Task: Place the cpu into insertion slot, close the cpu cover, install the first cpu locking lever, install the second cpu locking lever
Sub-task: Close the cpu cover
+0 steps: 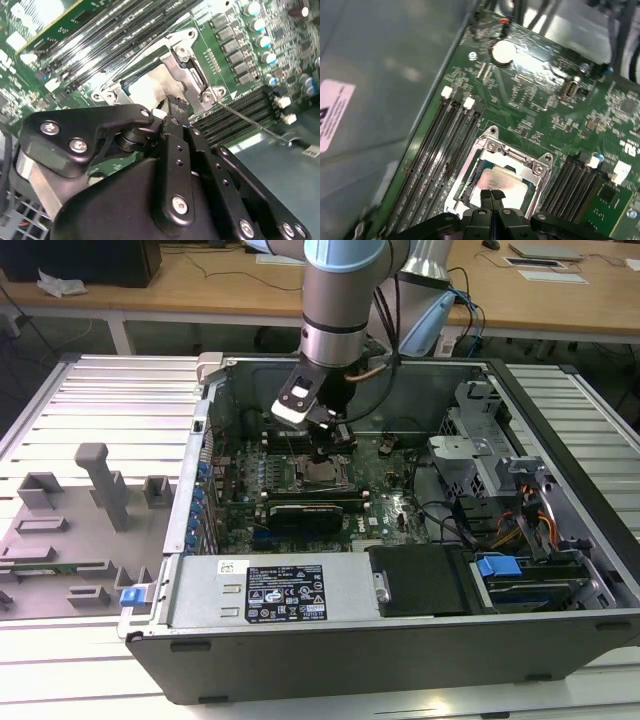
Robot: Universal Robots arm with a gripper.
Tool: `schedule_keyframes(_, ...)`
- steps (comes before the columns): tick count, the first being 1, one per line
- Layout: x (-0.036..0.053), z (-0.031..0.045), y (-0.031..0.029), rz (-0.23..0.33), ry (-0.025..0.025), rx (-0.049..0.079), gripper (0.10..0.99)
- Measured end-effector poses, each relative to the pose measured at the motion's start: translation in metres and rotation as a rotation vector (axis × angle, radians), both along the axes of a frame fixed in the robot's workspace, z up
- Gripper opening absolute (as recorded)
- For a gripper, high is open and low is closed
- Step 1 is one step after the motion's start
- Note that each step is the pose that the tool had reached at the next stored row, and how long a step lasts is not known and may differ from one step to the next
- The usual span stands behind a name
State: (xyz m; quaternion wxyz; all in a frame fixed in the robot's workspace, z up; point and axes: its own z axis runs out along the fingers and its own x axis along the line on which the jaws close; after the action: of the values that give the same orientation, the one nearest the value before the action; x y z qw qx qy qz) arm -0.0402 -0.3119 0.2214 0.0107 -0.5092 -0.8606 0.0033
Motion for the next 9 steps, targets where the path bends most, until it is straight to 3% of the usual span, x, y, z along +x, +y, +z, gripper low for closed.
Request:
schedule_keyframes(1,0.0,-0.0001,0.0,0.07,0.0,-0.001,0.106)
schedule_keyframes(6,0.0,-0.0005,0.0,0.176,0.0,-0.003,0.106)
schedule_keyframes(9,0.0,-0.0008,0.0,0.276,0.0001,-0.004,0.106)
